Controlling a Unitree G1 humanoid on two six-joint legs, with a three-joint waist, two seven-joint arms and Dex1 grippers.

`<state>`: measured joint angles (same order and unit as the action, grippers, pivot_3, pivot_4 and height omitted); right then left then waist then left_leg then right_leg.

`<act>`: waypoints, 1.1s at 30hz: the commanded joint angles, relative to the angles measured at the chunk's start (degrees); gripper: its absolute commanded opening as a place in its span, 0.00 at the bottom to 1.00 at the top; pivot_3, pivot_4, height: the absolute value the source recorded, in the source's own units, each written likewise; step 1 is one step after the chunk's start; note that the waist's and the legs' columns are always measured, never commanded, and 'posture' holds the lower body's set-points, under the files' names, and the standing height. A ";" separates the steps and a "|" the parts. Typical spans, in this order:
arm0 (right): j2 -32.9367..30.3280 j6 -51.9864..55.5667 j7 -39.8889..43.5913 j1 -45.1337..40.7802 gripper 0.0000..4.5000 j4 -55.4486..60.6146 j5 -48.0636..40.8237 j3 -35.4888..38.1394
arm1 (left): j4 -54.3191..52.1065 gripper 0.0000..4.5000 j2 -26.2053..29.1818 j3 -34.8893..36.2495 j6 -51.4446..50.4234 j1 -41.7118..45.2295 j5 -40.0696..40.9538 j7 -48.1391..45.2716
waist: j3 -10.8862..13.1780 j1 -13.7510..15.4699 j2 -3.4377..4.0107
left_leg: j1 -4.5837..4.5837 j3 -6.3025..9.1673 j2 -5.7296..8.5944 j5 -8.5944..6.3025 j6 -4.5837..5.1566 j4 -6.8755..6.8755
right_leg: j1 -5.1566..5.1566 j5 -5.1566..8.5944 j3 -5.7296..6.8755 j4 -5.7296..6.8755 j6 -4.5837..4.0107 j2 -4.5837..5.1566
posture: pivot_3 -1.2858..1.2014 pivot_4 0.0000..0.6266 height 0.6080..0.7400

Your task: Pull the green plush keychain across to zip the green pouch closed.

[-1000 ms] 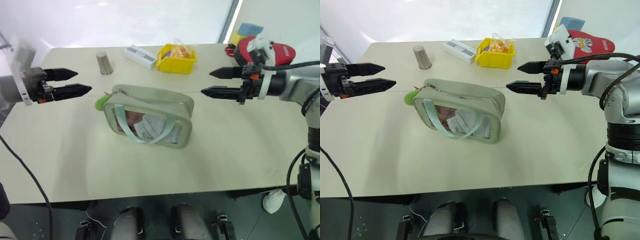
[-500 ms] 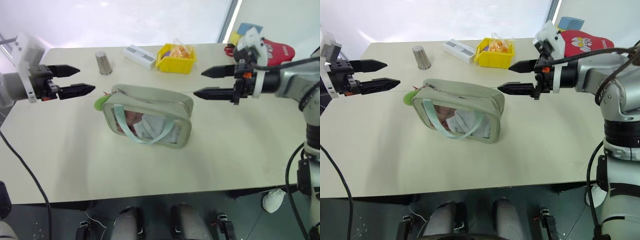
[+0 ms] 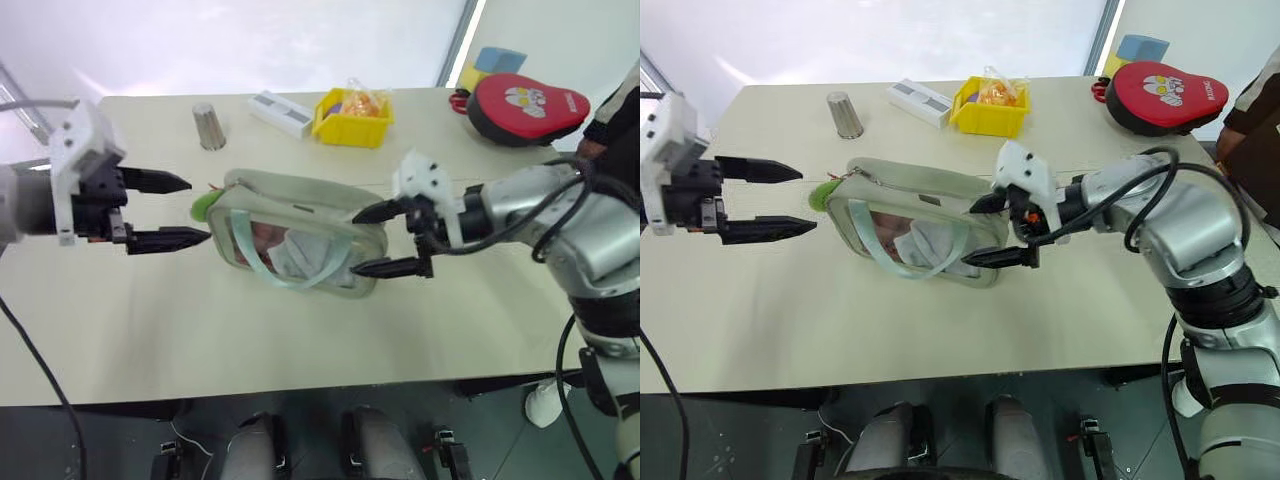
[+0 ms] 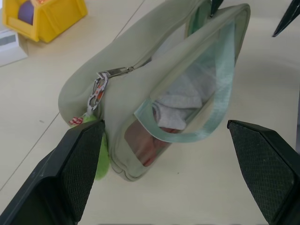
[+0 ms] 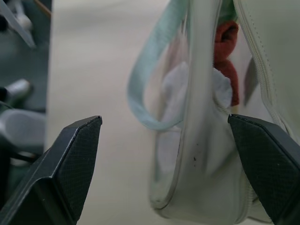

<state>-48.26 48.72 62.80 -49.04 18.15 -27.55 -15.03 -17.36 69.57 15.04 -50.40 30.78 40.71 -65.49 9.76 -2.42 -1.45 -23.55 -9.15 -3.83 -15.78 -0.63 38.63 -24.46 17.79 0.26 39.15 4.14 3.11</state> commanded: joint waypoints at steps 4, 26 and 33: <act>0.54 -7.21 -0.11 -1.76 0.58 -1.81 6.48 -0.87 | 0.27 1.00 0.14 1.11 2.70 0.93 -0.81 1.37 | 0.00 0.07 0.00 | -0.01 -0.01 0.00 0.00 0.00 0.08 | 0.02 0.00 0.00 0.01 0.00 -0.02 | 0.52 0.24 1.00; 6.05 -20.89 3.83 -3.08 0.12 -11.80 13.61 1.57 | 1.90 1.00 -0.60 -0.69 4.97 1.89 -2.23 2.13 | 0.00 -0.21 0.01 | -0.04 -0.01 -0.10 0.00 0.00 0.25 | 0.02 0.00 -0.06 0.09 -0.01 -0.23 | 0.52 0.24 1.00; 7.98 -15.19 1.55 -3.39 0.12 -10.53 12.90 2.63 | 2.13 1.00 -0.94 -1.59 5.39 2.50 -2.52 2.35 | 0.00 0.05 0.01 | -0.04 0.00 -0.08 -0.01 0.00 0.29 | 0.04 0.00 -0.06 0.14 -0.01 -0.21 | 0.52 0.24 1.00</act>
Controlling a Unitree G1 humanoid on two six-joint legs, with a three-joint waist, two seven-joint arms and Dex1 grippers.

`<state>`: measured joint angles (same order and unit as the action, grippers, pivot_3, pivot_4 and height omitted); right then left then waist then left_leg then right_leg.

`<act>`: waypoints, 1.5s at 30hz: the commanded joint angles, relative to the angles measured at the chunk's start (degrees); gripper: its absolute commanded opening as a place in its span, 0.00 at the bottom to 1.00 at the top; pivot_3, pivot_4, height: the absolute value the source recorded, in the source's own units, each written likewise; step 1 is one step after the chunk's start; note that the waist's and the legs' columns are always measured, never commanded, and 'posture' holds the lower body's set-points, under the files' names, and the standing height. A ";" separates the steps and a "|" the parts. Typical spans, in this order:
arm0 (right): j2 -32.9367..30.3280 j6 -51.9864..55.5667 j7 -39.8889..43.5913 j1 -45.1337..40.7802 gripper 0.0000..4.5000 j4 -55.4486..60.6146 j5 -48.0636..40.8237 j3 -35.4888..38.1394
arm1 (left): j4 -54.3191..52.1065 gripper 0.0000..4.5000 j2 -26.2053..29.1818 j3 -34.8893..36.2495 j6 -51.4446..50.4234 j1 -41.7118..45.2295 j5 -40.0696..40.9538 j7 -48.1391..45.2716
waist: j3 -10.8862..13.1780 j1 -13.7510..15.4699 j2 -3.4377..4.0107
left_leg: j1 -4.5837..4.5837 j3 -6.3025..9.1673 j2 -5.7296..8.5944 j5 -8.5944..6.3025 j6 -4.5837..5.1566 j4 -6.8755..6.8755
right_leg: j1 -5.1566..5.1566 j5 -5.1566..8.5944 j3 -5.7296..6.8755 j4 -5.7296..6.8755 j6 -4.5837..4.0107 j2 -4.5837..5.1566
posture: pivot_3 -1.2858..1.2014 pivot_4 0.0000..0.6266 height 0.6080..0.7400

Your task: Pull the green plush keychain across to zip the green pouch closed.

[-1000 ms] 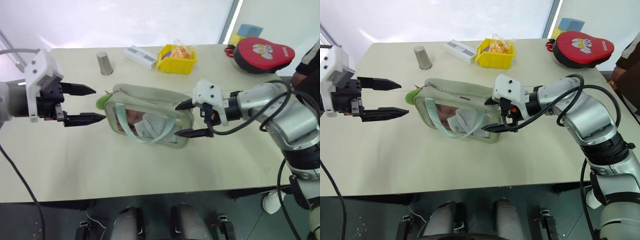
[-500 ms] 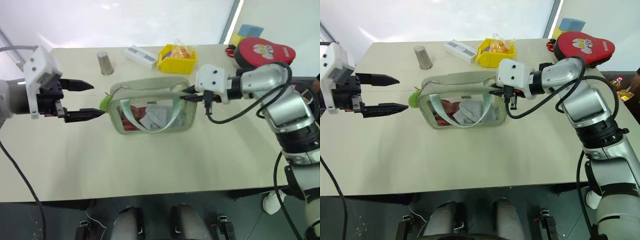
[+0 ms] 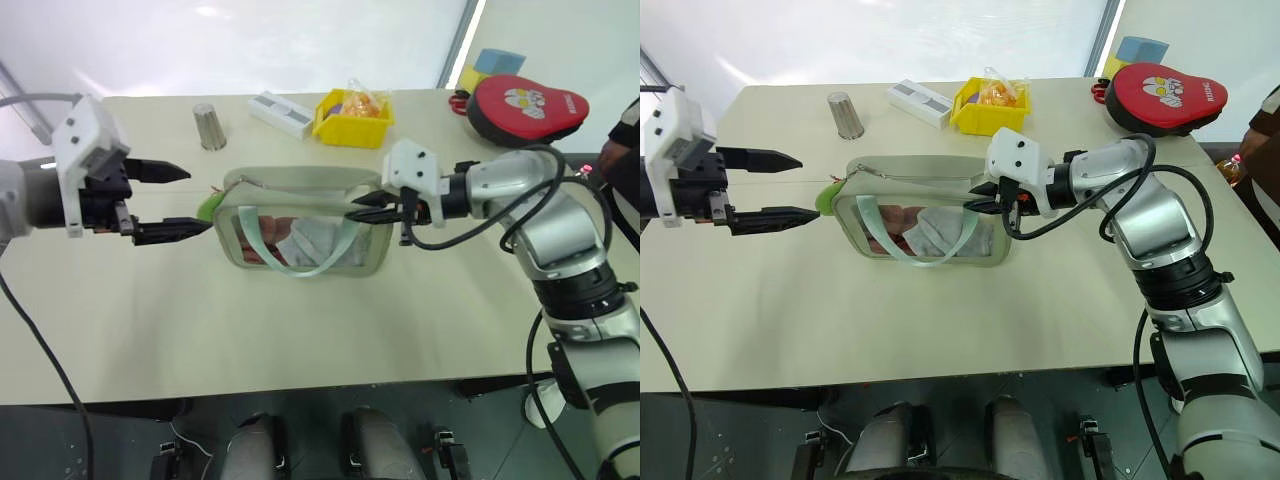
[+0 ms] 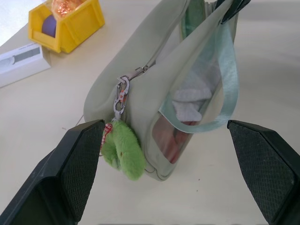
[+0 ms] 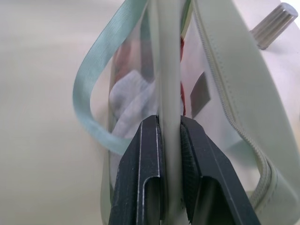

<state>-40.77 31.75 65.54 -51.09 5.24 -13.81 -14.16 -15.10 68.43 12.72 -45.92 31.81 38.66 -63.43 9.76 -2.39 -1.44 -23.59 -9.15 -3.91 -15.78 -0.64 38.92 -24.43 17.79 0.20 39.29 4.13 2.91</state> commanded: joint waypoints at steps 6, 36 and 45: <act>0.01 1.84 -1.21 -0.66 0.00 2.54 0.14 1.13 | -0.04 1.00 0.06 0.31 1.12 1.82 -0.91 0.21 | 0.00 -0.02 0.00 | 0.00 0.01 0.01 0.00 0.00 0.00 | -0.01 0.00 0.00 0.00 0.00 -0.02 | 0.52 0.24 1.00; -5.61 0.14 3.66 -3.40 0.53 1.32 0.08 4.58 | 1.09 1.00 1.14 2.72 0.83 -0.29 -1.68 0.70 | 0.01 0.10 0.01 | -0.01 0.00 0.02 0.00 0.00 0.01 | 0.00 0.00 -0.01 0.00 0.00 -0.02 | 0.52 0.24 1.00; -7.32 5.70 2.14 2.06 0.53 7.34 -2.81 5.45 | 5.77 1.00 1.06 2.83 4.14 -2.86 -4.31 -0.51 | -0.01 -0.05 0.00 | 0.00 0.00 0.00 0.00 0.00 0.01 | 0.00 0.00 0.00 0.01 0.00 -0.03 | 0.52 0.24 1.00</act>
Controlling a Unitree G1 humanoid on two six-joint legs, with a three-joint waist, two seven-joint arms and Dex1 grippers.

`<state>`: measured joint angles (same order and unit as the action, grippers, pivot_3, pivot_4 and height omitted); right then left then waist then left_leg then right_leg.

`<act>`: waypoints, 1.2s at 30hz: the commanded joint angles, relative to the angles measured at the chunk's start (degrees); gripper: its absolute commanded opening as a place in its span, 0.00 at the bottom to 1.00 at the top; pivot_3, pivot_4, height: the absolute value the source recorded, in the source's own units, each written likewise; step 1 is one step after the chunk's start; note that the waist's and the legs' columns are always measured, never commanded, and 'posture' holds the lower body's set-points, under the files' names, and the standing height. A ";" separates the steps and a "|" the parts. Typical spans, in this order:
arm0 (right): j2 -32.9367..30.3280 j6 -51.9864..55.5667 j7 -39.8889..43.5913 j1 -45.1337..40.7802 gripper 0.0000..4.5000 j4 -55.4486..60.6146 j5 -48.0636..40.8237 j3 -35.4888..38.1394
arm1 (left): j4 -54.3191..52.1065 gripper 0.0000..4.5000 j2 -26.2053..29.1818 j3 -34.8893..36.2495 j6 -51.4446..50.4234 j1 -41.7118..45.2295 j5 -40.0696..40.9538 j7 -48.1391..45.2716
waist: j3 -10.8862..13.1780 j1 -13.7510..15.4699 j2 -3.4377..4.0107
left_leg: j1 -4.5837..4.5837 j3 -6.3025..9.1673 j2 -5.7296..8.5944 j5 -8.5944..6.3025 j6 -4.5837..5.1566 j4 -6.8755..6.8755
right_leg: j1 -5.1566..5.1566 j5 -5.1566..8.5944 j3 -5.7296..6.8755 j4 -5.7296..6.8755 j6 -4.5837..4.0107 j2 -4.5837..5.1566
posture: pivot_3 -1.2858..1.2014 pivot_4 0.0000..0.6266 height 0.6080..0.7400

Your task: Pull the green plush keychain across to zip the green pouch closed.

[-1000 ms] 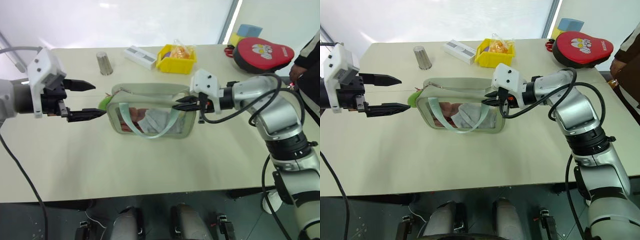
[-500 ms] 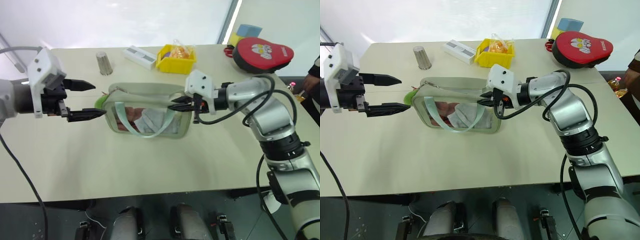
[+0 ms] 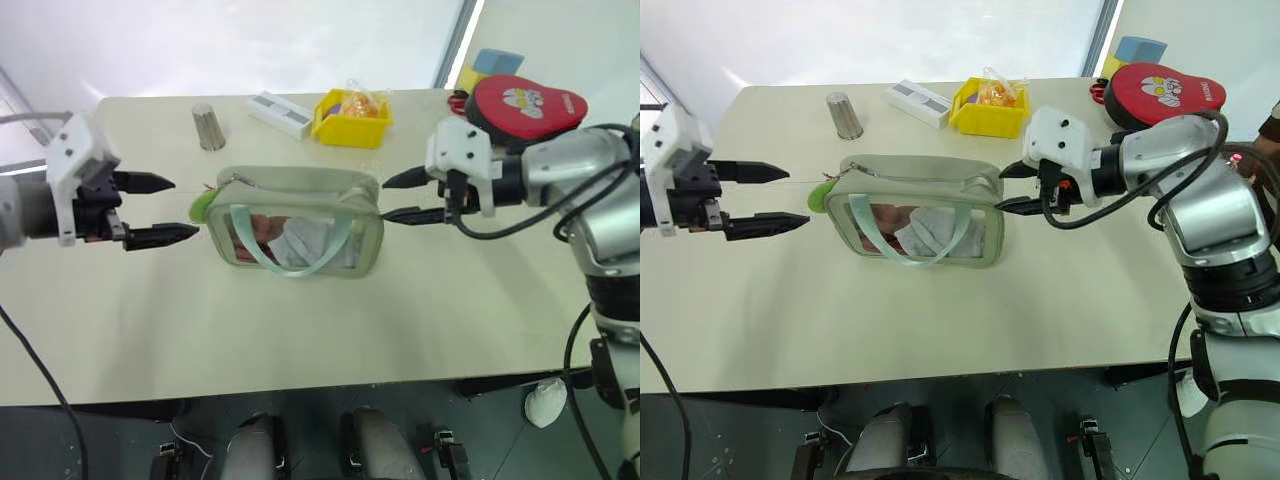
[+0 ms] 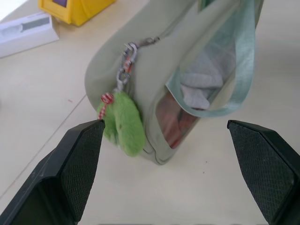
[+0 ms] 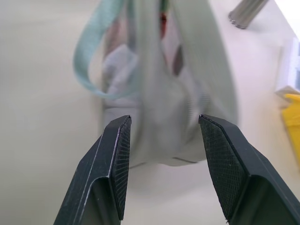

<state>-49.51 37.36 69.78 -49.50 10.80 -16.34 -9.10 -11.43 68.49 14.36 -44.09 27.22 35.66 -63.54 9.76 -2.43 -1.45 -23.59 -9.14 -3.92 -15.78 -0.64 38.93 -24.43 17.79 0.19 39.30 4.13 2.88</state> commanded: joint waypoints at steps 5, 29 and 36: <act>4.51 -0.43 -4.77 1.18 0.24 0.80 0.66 -1.04 | 5.19 1.00 1.32 0.01 3.95 3.31 -2.80 -1.49 | 0.00 0.06 0.00 | -0.01 -0.01 0.02 0.00 0.00 0.00 | -0.01 0.00 0.00 0.00 0.00 0.00 | 0.52 0.24 1.00; 4.78 -8.15 -4.26 0.40 0.00 -5.51 4.61 -1.79 | 0.72 0.88 -2.54 -4.26 2.57 0.05 -4.68 0.55 | 0.00 0.09 0.00 | -0.01 0.00 0.00 -0.01 0.01 0.06 | 0.03 0.00 0.00 0.01 0.00 0.00 | 0.52 0.24 1.00; 5.27 -6.45 -4.74 0.19 0.00 -4.29 3.91 -1.57 | 3.21 0.11 -5.37 -5.74 4.69 -0.15 -6.39 1.14 | 0.00 0.06 0.00 | 0.00 0.01 0.01 -0.01 0.01 0.06 | 0.03 0.00 0.00 0.02 0.00 0.00 | 0.52 0.24 1.00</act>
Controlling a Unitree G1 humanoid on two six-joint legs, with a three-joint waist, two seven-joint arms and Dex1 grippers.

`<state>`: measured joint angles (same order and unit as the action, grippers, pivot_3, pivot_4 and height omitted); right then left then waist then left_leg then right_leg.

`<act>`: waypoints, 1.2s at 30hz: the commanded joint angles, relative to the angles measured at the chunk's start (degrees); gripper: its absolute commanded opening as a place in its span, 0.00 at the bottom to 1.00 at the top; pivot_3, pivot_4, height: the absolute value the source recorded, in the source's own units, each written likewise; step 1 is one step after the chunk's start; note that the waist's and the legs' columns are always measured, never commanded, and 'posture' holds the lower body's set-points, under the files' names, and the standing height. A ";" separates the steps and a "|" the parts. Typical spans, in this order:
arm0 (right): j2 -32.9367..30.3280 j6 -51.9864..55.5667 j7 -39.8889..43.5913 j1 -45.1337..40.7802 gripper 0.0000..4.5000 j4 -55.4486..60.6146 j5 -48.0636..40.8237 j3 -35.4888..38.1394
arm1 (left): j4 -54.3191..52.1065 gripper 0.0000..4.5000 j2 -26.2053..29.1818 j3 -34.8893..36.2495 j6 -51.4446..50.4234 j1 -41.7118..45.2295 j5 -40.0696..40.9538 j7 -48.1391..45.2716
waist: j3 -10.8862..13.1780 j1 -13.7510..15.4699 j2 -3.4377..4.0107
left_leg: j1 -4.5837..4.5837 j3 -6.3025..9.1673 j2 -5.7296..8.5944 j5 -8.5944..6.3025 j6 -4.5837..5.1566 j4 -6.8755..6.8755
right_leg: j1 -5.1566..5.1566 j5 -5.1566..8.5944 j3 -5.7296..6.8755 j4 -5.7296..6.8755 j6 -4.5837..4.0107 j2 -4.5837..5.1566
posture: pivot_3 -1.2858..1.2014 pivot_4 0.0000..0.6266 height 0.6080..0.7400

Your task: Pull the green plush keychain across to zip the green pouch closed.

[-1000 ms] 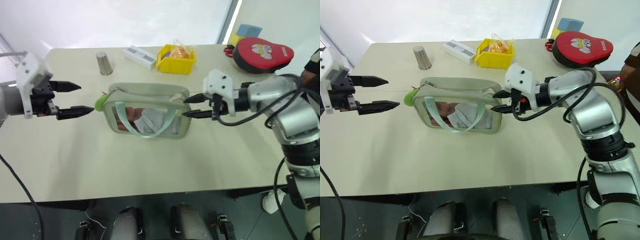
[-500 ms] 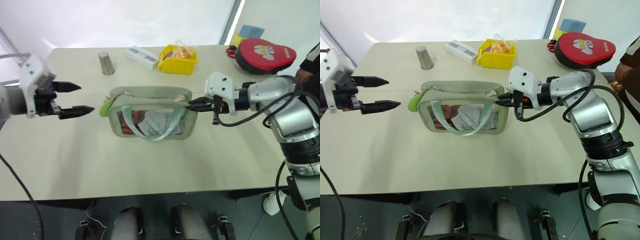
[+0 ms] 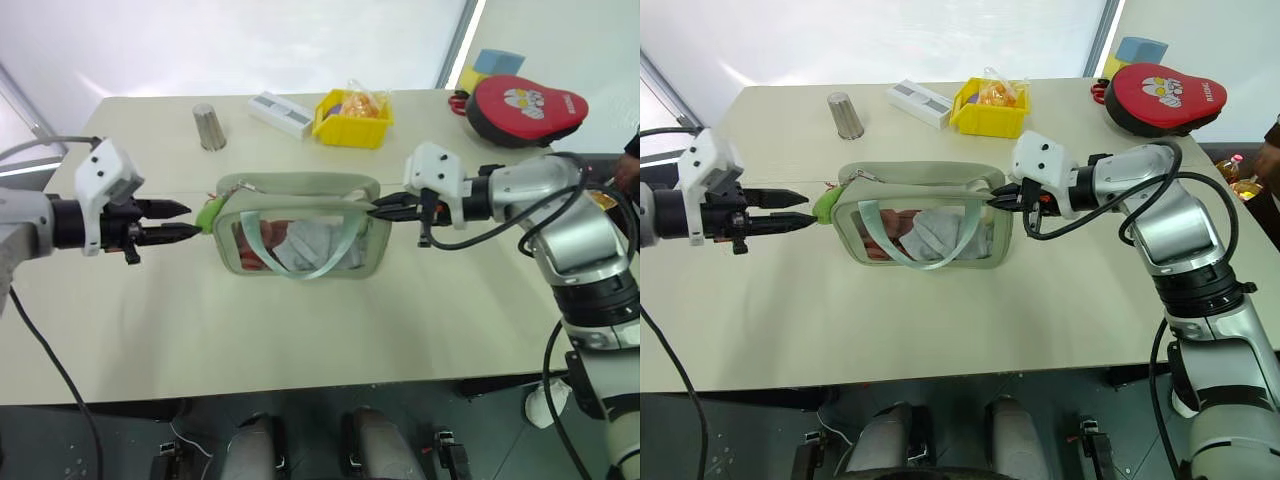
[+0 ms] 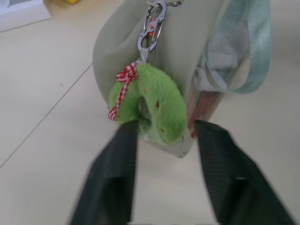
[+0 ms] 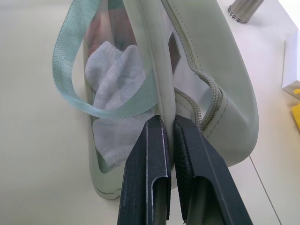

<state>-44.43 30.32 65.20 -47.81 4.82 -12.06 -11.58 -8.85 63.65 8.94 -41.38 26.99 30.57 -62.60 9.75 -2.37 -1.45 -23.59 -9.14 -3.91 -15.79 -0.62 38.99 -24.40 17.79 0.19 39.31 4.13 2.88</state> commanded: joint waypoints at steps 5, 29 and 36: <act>0.15 1.24 -0.24 -1.44 0.00 2.10 -0.47 1.04 | 1.51 0.01 -1.91 -0.44 2.06 1.54 -1.43 0.44 | 0.00 0.00 0.00 | 0.00 0.00 0.00 0.00 0.00 0.00 | 0.00 0.00 0.00 0.00 0.00 0.00 | 0.52 0.24 1.00; 0.66 1.66 -0.92 -1.14 0.00 2.62 -0.39 0.84 | 3.69 0.10 -1.75 -0.67 2.69 3.77 -2.67 -1.26 | 0.00 -0.08 0.00 | 0.00 0.00 -0.01 0.00 0.00 0.00 | -0.01 0.00 0.00 0.02 0.00 0.00 | 0.52 0.24 1.00; 0.78 1.76 -1.08 -1.38 0.00 2.25 -0.44 1.04 | 4.58 0.01 -1.92 -0.49 2.80 6.47 -2.79 -1.33 | 0.00 -0.05 0.00 | 0.00 0.00 -0.01 0.00 0.00 0.01 | -0.01 0.00 0.00 0.02 0.00 0.00 | 0.52 0.24 1.00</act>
<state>-43.90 32.18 64.34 -48.16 5.48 -12.11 -11.53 -4.14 60.84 7.41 -39.33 30.88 27.88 -63.76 9.75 -2.42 -1.45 -23.59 -9.14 -3.91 -15.79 -0.62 38.99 -24.40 17.79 0.19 39.34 4.13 2.87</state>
